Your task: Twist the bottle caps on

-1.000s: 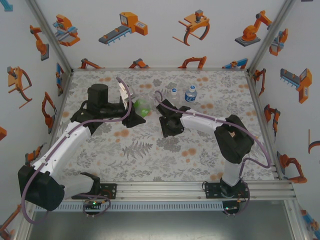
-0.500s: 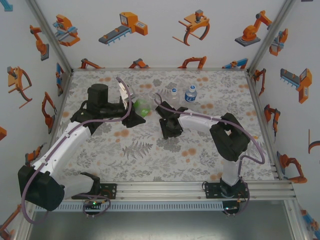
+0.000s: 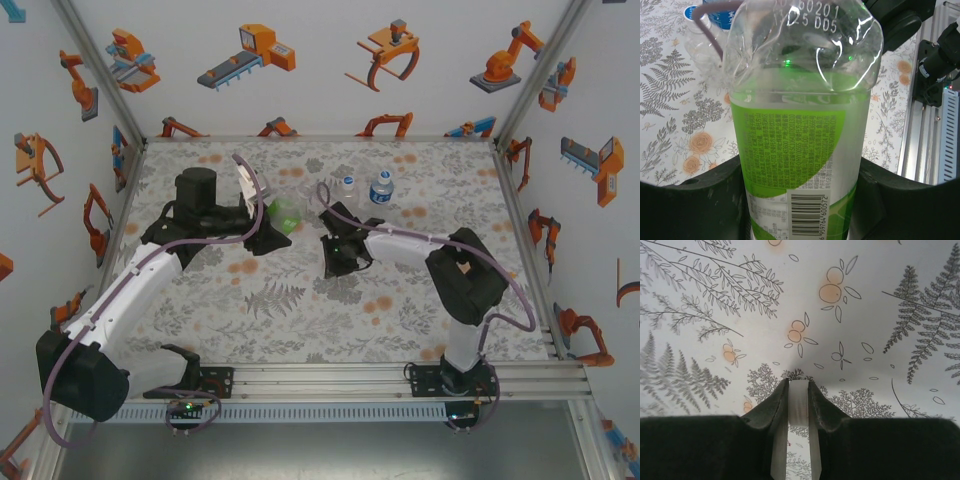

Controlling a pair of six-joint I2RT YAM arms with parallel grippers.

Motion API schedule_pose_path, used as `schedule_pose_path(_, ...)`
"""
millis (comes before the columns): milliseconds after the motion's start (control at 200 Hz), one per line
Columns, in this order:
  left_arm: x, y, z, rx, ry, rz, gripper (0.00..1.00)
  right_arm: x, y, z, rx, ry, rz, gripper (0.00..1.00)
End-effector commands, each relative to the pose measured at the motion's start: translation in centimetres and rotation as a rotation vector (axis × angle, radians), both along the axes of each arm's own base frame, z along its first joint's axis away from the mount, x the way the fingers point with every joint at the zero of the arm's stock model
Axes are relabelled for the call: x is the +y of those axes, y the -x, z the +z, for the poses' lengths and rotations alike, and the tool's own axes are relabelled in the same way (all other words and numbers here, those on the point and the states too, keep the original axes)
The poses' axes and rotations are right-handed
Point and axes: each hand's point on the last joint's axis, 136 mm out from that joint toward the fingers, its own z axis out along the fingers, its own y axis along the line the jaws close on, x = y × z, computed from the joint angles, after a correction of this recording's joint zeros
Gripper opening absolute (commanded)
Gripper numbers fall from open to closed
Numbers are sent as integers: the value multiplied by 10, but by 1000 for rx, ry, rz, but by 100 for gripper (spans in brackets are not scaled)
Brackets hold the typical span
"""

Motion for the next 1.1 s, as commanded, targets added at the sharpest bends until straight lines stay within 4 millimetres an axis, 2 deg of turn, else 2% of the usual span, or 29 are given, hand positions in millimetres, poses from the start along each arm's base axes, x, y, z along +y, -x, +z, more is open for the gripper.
schedule_pose_path(0,-1,2,10,3,24,-23,4,5,-13,23,15,-249,-76,23)
schedule_pose_path(100,-2,2,9,7,25,-25,4,-21,-13,11,57,-279,-149,31)
schedule_pose_path(270,-3,2,9,13,28,-30,4,-72,-3,-5,77,-180,-249,42)
schedule_pose_path(340,-3,2,9,13,27,-30,4,-86,-1,-3,61,-107,-258,45)
schedule_pose_path(476,-3,2,8,19,30,-33,5,-99,-3,10,13,-12,-260,49)
schedule_pose_path(626,-3,1,8,19,29,-32,5,-99,-12,30,-79,91,-235,51)
schedule_pose_path(796,-3,2,8,19,29,-33,5,-83,-21,43,-149,191,-208,51)
schedule_pose_path(951,-3,1,8,18,29,-32,5,-60,-24,42,-147,241,-175,51)
schedule_pose_path(1091,-3,2,8,19,29,-32,5,-41,-21,31,-119,263,-143,50)
